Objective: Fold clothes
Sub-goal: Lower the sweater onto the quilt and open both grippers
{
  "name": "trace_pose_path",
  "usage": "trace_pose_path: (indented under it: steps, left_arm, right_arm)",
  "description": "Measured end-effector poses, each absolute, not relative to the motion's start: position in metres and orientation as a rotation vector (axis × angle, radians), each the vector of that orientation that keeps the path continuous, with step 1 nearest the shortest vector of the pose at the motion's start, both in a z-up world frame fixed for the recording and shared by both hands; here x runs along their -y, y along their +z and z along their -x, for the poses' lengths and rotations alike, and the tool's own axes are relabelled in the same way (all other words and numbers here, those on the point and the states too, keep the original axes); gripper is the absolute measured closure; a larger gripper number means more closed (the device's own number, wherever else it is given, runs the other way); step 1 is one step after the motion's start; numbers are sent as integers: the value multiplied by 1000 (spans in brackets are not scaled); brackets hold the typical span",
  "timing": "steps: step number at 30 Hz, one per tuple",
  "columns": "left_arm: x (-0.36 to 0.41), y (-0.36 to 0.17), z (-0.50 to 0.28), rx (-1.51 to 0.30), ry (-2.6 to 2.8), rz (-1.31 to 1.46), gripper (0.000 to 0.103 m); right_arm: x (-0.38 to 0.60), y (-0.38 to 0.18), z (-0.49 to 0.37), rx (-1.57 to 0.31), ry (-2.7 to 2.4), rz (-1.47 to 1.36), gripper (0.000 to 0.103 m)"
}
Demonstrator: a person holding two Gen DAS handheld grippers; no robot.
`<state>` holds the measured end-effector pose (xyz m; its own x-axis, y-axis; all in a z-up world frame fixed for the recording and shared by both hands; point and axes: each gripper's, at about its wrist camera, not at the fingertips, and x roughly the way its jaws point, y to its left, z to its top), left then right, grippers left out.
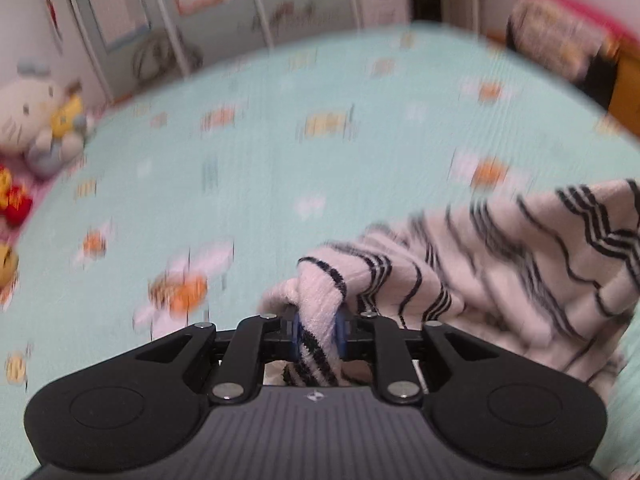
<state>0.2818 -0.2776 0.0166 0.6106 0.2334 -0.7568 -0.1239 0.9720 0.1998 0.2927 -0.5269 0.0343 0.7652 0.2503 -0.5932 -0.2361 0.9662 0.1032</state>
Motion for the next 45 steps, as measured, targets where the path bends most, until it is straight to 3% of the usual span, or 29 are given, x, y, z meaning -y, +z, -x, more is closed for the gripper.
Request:
trace_pose_path:
  steps: [2, 3, 6, 8, 12, 17, 20, 29, 45]
  left_arm:
    - [269, -4, -279, -958, 249, -110, 75]
    - [263, -11, -274, -980, 270, -91, 67]
    - [248, -24, -250, -1010, 301, -25, 47]
    - [242, -28, -238, -1034, 304, -7, 44]
    - [228, -36, -211, -1092, 407, -22, 34]
    - [225, -28, -180, -1104, 390, -16, 32]
    - [240, -22, -169, -1114, 308, -43, 25]
    - [269, -30, -167, -1244, 202, 10, 25]
    - [293, -28, -169, -1241, 209, -81, 25]
  right_arm:
    - [519, 8, -298, -791, 260, -39, 73]
    - [515, 0, -293, -823, 254, -44, 72]
    - [495, -5, -269, -839, 290, -31, 51]
    - [479, -3, -248, -836, 319, -7, 33]
    - [451, -4, -209, -866, 327, 83, 22]
    - [425, -11, -173, -929, 312, 141, 22]
    - [420, -10, -163, -955, 290, 151, 22]
    - [452, 4, -176, -936, 195, 111, 22]
    - [450, -8, -178, -965, 188, 130, 22]
